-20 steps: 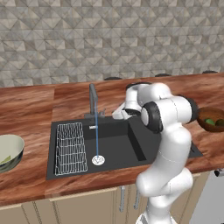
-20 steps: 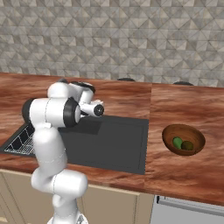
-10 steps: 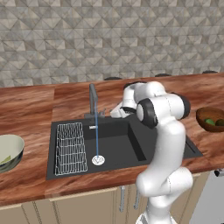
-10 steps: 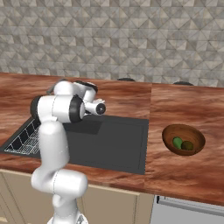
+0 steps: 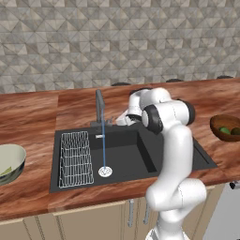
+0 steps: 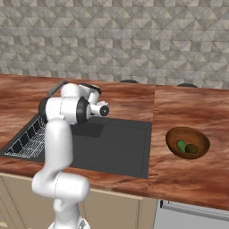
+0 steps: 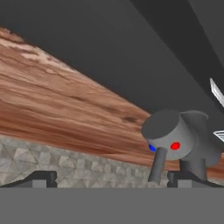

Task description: Pick the avocados from the sink and place them in one bowl. Place the lemon wedge in the other bowl. Then turn off the sink faucet.

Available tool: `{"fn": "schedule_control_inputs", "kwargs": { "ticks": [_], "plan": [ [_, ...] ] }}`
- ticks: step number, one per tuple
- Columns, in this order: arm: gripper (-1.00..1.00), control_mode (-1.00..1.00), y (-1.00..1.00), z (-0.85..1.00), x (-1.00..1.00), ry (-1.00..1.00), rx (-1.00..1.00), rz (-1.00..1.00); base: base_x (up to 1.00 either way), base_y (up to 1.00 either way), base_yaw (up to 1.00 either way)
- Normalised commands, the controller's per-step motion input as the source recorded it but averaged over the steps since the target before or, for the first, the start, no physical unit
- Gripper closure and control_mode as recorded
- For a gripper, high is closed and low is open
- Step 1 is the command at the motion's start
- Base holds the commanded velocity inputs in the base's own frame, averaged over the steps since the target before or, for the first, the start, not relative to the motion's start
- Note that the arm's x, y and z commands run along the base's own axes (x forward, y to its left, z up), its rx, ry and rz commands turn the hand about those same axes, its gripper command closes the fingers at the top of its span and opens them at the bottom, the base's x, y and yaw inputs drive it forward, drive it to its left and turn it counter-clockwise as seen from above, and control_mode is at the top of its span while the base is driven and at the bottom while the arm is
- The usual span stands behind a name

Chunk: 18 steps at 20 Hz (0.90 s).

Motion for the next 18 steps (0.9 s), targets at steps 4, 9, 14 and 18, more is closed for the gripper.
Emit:
{"fn": "schedule_control_inputs", "kwargs": {
  "ticks": [4,9,14,18],
  "plan": [
    [-1.00,-1.00,0.20,-0.17,0.26,0.00,0.00,0.00,0.00,0.00,0.00],
    [-1.00,-1.00,0.18,-0.17,0.27,0.00,0.00,0.00,0.00,0.00,0.00],
    [-1.00,-1.00,0.07,-0.22,0.34,0.00,0.00,0.00,0.00,0.00,0.00],
    [-1.00,-1.00,0.14,-0.18,0.34,0.00,0.00,0.00,0.00,0.00,0.00]
  ]
}}
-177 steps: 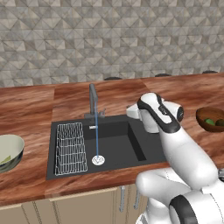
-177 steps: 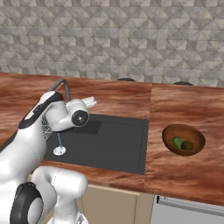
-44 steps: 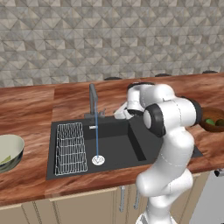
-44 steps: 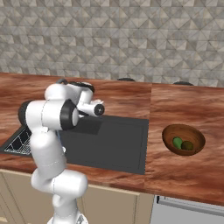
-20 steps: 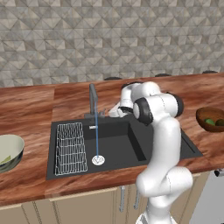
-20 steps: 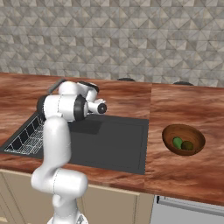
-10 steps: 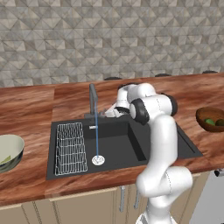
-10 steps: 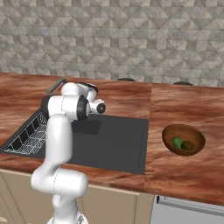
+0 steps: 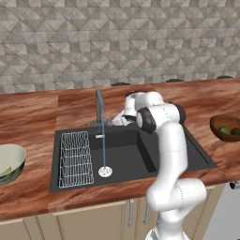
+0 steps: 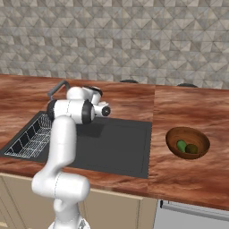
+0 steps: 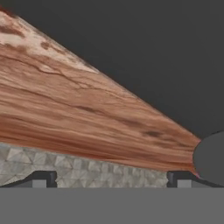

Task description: Pick the avocados from the sink and place them in one bowl. Place the lemon wedge in the other bowl. Then turn off the sink faucet.

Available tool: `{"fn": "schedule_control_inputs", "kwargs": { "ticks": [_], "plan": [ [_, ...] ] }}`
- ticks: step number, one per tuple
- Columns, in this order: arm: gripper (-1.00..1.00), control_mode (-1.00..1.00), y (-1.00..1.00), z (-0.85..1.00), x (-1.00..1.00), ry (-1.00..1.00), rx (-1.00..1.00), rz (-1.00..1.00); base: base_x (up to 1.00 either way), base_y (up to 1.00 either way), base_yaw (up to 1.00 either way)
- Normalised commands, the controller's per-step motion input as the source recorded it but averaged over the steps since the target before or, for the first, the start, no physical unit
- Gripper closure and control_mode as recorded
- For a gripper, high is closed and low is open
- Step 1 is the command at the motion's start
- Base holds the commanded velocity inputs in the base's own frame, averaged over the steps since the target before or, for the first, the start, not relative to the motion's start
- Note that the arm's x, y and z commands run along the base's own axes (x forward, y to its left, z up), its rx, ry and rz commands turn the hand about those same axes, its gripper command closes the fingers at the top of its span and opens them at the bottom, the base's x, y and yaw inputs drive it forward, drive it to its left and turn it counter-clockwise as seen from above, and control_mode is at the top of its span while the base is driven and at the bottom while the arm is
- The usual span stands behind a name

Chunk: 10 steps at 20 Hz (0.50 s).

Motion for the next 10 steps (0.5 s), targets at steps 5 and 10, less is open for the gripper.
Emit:
{"fn": "schedule_control_inputs", "kwargs": {
  "ticks": [5,10],
  "plan": [
    [-1.00,-1.00,0.45,0.00,0.32,0.01,0.00,0.00,0.00,0.00,0.00],
    [-1.00,-1.00,0.51,0.00,0.39,0.01,0.00,0.00,0.00,0.00,0.00]
  ]
}}
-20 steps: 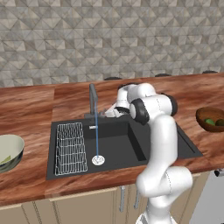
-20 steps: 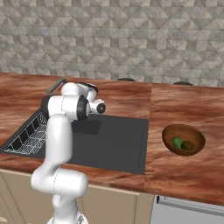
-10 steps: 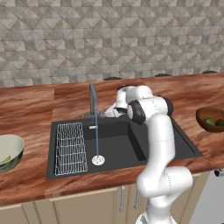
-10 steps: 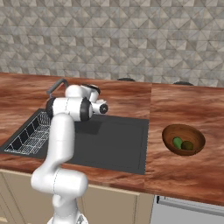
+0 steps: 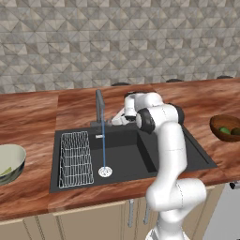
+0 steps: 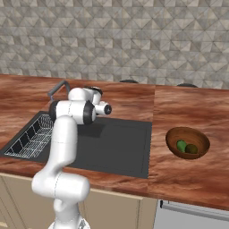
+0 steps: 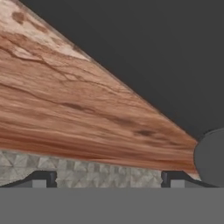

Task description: Pick the avocados from the sink and place them in one bowl. Place the lemon wedge in the other bowl. Then turn off the sink faucet.

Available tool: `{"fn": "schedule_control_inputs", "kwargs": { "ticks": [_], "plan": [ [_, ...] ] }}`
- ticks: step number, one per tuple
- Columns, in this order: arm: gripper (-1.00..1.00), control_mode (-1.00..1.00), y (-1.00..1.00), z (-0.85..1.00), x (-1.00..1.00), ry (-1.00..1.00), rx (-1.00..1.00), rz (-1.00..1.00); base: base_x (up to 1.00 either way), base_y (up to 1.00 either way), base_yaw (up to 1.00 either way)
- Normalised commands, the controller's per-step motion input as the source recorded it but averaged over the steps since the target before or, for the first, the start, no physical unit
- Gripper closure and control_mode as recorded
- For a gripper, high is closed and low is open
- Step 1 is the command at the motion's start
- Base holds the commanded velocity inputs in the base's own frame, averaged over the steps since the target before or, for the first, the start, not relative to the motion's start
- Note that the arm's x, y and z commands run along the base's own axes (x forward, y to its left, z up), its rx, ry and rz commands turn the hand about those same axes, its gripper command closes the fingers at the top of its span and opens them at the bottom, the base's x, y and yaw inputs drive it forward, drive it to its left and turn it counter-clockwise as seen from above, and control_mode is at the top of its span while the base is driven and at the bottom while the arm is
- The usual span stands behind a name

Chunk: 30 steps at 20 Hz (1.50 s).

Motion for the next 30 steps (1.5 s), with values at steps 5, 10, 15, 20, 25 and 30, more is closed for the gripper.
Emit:
{"fn": "schedule_control_inputs", "kwargs": {
  "ticks": [5,10,15,20,25,30],
  "plan": [
    [-1.00,-1.00,0.54,0.00,0.39,0.00,0.00,0.00,0.00,0.00,0.00],
    [-1.00,-1.00,0.71,0.09,0.36,-0.06,0.00,0.00,0.00,0.00,0.00],
    [-1.00,-1.00,0.83,0.13,0.27,-0.11,0.00,0.00,0.00,0.00,0.00],
    [-1.00,-1.00,0.85,0.25,0.25,-0.09,0.00,-0.02,0.00,0.00,0.00],
    [-1.00,-1.00,0.93,0.33,0.19,-0.03,0.00,-0.06,0.00,0.00,0.00],
    [-1.00,-1.00,0.99,0.39,0.17,0.00,-0.01,-0.10,0.00,0.00,0.00]
  ]
}}
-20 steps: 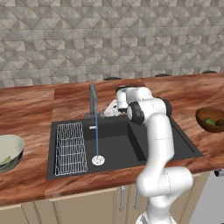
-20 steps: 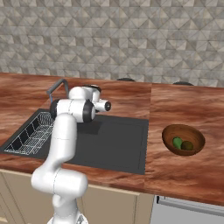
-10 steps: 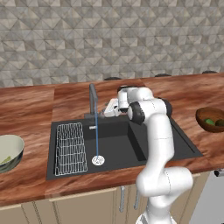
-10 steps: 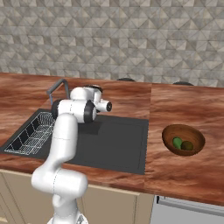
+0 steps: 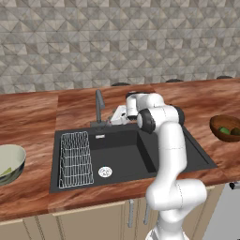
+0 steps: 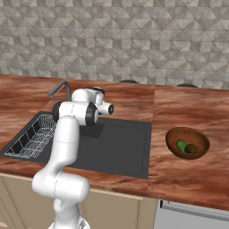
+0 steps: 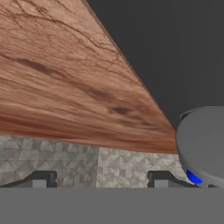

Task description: Pick the avocados from the sink and place them in one bowl. Place the lemon wedge in the other bowl. Then turn off the sink faucet.

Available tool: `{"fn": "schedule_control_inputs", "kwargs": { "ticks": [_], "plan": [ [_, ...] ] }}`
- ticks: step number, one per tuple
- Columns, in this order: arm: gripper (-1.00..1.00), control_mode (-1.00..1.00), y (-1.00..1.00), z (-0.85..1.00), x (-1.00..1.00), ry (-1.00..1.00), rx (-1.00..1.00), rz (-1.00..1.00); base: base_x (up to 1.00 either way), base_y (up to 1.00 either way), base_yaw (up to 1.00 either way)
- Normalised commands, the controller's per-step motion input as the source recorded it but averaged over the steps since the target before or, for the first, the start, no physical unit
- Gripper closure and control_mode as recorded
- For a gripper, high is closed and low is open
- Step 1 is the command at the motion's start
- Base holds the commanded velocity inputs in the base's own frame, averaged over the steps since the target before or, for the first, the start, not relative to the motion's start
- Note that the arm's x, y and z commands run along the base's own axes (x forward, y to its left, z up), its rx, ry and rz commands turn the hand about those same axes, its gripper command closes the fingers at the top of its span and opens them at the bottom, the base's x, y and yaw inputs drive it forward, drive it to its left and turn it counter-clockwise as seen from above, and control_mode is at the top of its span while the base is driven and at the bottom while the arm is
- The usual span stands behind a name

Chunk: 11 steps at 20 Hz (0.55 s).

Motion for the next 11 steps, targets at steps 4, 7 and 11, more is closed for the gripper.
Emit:
{"fn": "schedule_control_inputs", "kwargs": {
  "ticks": [4,7,11],
  "plan": [
    [-1.00,-1.00,1.00,0.32,0.23,0.00,-0.05,-0.12,0.00,0.00,0.00],
    [-1.00,-1.00,1.00,0.29,0.30,0.00,-0.08,-0.13,0.00,0.00,0.00],
    [-1.00,-1.00,1.00,0.26,0.39,0.00,-0.09,-0.13,0.00,0.00,0.00]
  ]
}}
